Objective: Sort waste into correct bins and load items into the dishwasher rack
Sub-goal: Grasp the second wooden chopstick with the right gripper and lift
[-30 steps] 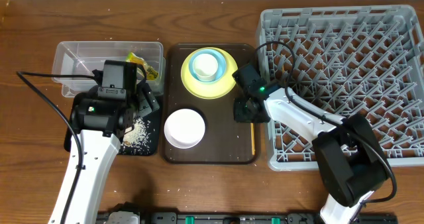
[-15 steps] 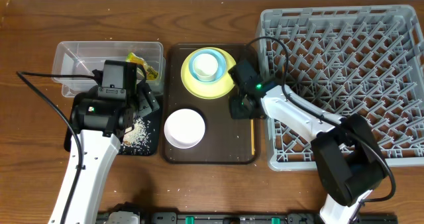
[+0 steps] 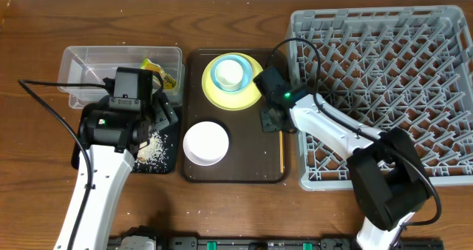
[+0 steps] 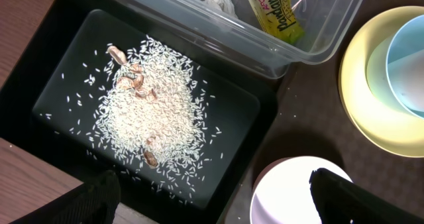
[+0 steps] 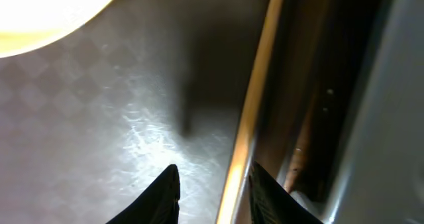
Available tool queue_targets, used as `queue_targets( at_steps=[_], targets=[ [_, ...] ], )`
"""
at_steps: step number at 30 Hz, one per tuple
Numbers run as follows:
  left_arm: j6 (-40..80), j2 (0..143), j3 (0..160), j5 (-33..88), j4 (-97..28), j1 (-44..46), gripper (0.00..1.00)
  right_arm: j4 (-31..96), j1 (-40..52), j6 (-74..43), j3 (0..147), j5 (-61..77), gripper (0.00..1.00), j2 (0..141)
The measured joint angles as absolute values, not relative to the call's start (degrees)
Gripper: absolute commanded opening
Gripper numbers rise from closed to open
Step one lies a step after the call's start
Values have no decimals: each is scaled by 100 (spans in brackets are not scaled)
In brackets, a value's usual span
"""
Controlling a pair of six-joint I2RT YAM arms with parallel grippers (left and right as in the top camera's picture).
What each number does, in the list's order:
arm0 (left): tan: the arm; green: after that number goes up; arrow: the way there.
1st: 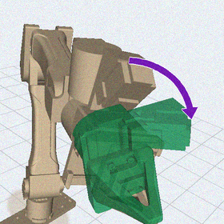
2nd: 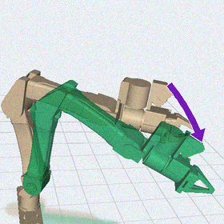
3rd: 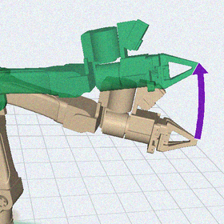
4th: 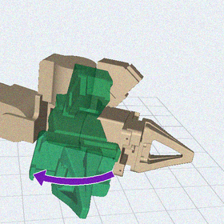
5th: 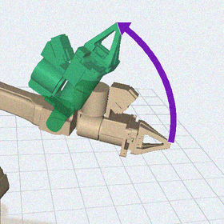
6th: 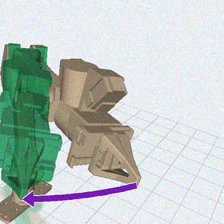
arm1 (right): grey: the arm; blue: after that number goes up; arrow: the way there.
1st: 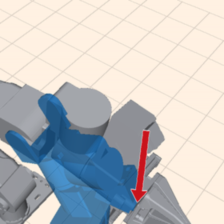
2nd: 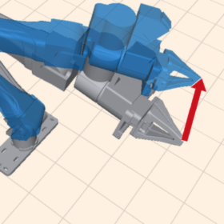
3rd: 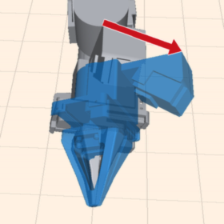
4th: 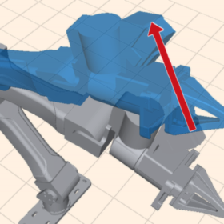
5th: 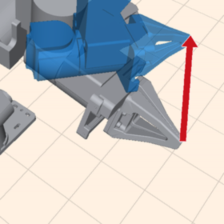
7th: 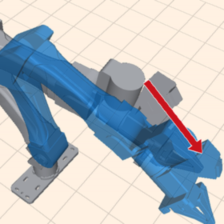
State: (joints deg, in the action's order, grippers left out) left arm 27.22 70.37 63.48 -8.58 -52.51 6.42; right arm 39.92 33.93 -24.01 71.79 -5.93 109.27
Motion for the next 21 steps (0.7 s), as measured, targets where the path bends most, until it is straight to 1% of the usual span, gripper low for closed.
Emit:
queue_targets(
  at_steps=[7, 13, 18, 21],
  targets=[
    [2722, 7037, 6348, -856, -5251, 642, 94, 4257, 3647, -2657, 7179, -757, 30, 10934],
    [2722, 7037, 6348, -856, -5251, 642, 94, 4530, 3669, -3151, 7179, -779, 33, 11192],
    [2722, 7037, 6348, -858, -5251, 642, 94, 4510, 3667, -3304, 7238, -755, 33, 11275],
    [2722, 7037, 6348, -858, -5251, 642, 94, 4517, 3667, -3306, 7242, -716, 30, 11277]
  ],
)
